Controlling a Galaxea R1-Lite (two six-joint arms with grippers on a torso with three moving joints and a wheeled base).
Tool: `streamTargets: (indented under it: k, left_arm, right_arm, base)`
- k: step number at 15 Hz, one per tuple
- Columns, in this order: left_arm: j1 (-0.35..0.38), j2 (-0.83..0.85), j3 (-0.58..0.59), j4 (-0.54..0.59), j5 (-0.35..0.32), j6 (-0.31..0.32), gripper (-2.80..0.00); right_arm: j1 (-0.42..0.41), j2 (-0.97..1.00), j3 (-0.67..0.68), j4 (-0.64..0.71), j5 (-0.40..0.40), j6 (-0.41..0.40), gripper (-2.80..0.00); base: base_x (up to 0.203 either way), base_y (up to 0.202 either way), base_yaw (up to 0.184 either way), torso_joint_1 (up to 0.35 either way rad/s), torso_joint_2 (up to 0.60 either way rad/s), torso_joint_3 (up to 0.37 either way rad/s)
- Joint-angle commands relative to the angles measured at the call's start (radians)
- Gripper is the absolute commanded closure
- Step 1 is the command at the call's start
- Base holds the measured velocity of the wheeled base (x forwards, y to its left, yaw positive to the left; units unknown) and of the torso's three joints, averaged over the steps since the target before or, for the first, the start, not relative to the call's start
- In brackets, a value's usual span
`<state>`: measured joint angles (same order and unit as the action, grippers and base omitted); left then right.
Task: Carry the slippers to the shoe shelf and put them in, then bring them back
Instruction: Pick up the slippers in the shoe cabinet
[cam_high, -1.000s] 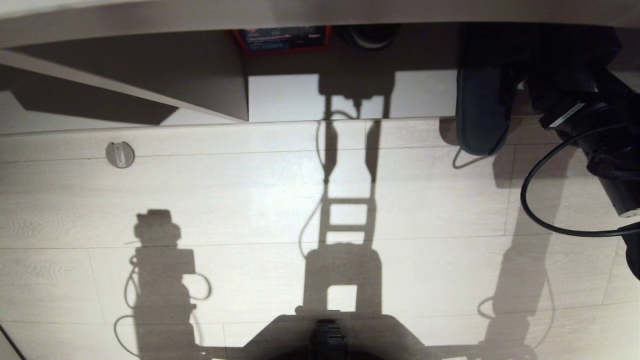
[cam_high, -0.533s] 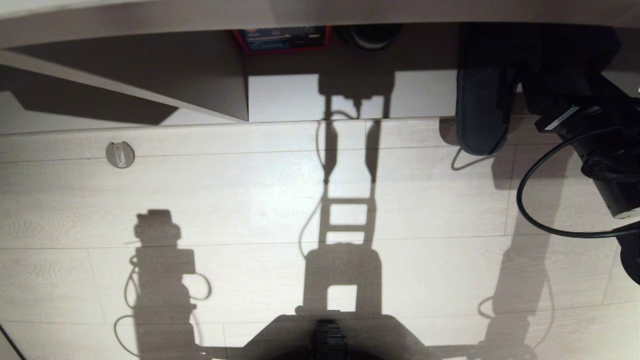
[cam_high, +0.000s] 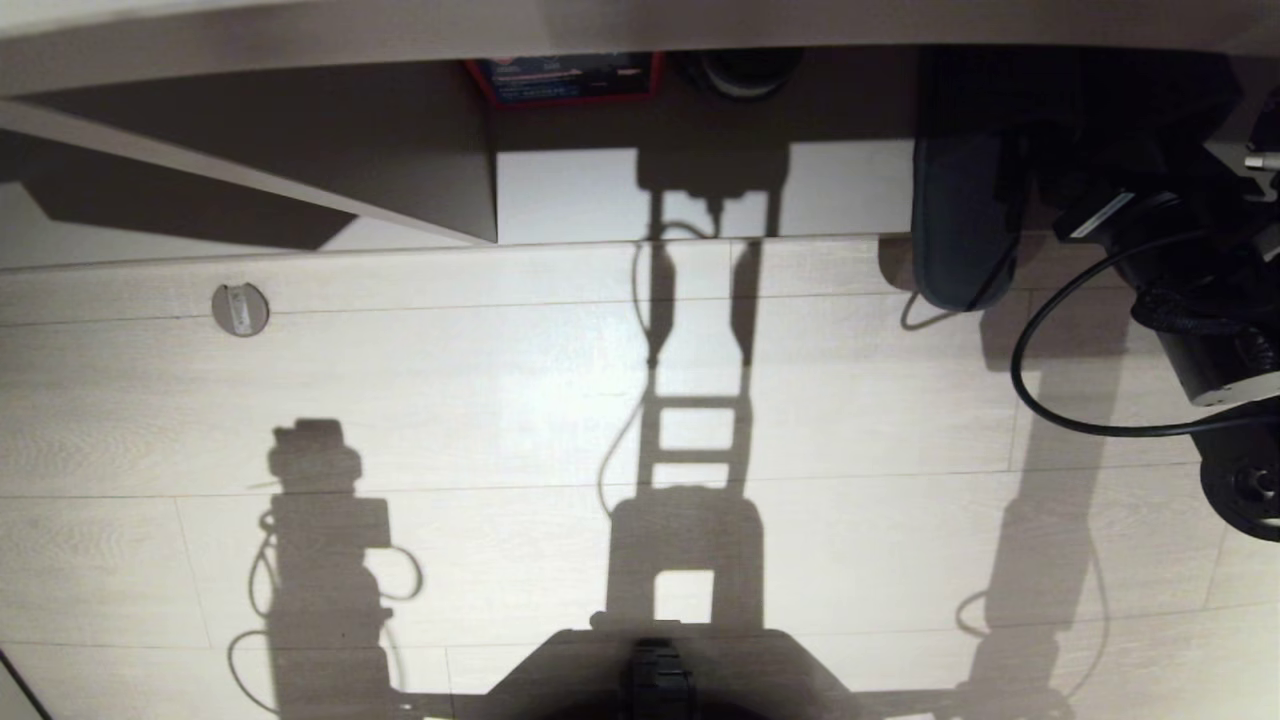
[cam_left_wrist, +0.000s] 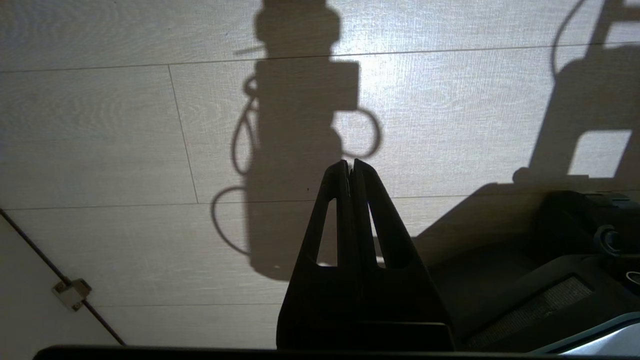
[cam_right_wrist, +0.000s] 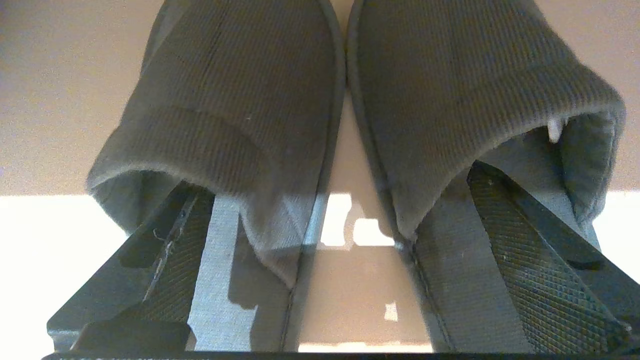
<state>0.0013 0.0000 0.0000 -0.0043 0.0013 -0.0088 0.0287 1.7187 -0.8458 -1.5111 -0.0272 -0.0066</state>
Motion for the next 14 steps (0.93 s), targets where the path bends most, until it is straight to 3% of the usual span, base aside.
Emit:
streamTargets:
  k: [1, 14]
  left_arm:
    - [0.000, 0.000, 0.000, 0.000, 0.000, 0.000, 0.00]
    - [0.000, 0.000, 0.000, 0.000, 0.000, 0.000, 0.00]
  right_arm:
    - [-0.001, 0.016, -0.013, -0.009, 0.000, -0.001, -2.80]
    - [-0.003, 0.105, -0.166, -0.008, 0.003, -0.010, -2.80]
  base:
    - [0.000, 0.000, 0.000, 0.000, 0.00, 0.000]
    - [0.000, 0.000, 0.000, 0.000, 0.00, 0.000]
